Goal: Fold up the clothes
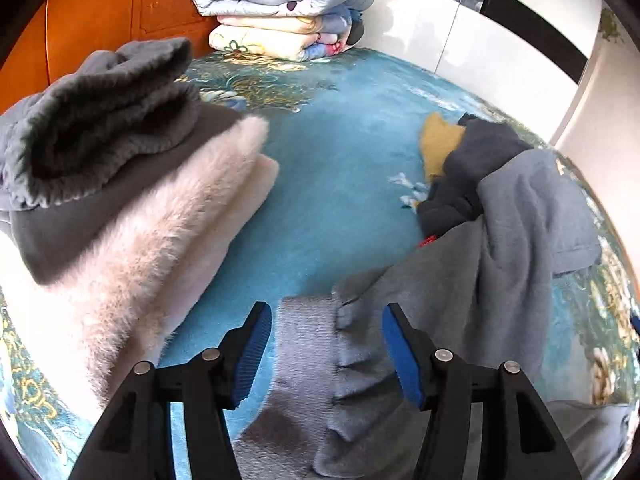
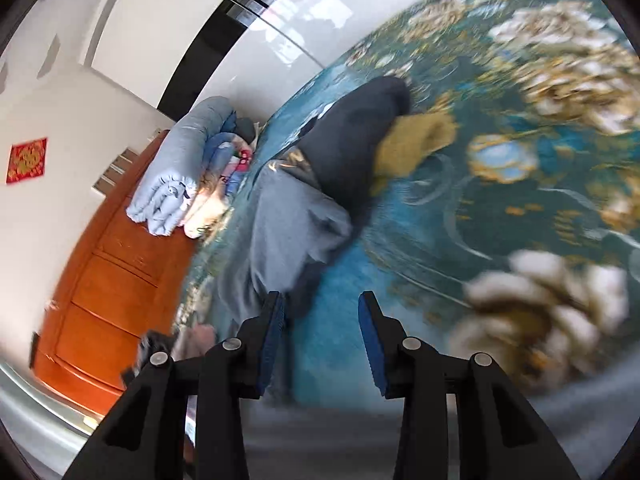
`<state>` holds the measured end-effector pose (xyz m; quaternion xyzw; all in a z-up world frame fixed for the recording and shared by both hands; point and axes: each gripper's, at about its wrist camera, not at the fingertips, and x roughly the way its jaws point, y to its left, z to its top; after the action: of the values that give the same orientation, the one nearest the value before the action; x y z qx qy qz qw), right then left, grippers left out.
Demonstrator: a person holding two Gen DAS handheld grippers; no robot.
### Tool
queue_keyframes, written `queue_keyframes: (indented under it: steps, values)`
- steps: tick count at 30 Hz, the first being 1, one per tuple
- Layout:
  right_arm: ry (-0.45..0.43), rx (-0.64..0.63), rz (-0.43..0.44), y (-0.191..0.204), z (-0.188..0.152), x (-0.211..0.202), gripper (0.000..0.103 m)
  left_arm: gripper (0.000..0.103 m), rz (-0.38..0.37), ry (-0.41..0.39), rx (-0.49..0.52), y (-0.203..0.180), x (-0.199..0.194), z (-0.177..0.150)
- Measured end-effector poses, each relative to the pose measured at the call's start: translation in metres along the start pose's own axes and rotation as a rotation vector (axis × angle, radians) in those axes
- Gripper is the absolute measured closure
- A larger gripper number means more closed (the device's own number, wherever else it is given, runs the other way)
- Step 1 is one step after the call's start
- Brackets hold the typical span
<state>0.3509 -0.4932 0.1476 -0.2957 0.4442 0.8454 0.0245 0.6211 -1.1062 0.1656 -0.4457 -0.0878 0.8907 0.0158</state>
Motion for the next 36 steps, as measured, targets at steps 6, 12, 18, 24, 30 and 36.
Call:
queue_keyframes:
  steps: [6,12,18,24,30,36]
  values:
    - [0.014,0.219,0.098,-0.014,0.026,0.082,0.063,0.041,-0.022,0.094,-0.036,0.002,0.027,-0.006]
    - [-0.021,0.337,0.126,-0.023,0.042,0.113,0.063,0.039,-0.002,0.135,-0.016,-0.011,0.054,0.003]
    - [-0.073,0.188,0.037,0.006,0.064,0.094,0.099,0.035,-0.006,0.145,-0.023,-0.016,0.066,0.008]
    - [-0.336,-0.229,-0.041,0.071,0.055,-0.024,0.099,0.034,-0.003,0.144,-0.014,-0.035,0.087,0.021]
    - [-0.321,-0.315,-0.307,0.023,0.015,-0.085,0.099,0.031,0.016,0.149,0.005,-0.118,0.183,0.084]
    - [-0.106,-0.113,-0.338,-0.065,-0.032,-0.075,0.097,0.031,-0.014,0.126,-0.005,-0.144,0.203,0.104]
